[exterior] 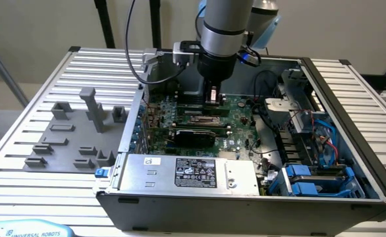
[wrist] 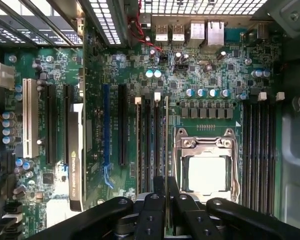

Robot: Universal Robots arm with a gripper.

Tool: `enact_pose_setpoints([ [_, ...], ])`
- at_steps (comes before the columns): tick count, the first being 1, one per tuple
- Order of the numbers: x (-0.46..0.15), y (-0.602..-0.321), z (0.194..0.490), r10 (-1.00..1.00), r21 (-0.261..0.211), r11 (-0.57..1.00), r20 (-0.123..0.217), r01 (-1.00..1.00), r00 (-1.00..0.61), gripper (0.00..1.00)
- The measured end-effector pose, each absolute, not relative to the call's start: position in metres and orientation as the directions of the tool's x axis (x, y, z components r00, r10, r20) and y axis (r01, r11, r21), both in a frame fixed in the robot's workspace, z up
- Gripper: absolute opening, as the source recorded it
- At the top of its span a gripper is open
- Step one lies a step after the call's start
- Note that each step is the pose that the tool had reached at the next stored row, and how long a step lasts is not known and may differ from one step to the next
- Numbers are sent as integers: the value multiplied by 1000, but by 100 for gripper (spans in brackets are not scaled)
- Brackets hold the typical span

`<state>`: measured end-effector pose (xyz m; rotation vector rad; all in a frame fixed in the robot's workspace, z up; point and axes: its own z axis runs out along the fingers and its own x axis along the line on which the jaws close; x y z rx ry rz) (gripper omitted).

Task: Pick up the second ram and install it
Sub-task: 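Insert the second ram into the second slot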

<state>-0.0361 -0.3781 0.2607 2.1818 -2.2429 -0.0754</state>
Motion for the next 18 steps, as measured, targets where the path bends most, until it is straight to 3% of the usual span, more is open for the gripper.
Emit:
enact_pose_setpoints([
  [18,-36,-378,235,-999,42,27,-25,-999,-28,14],
])
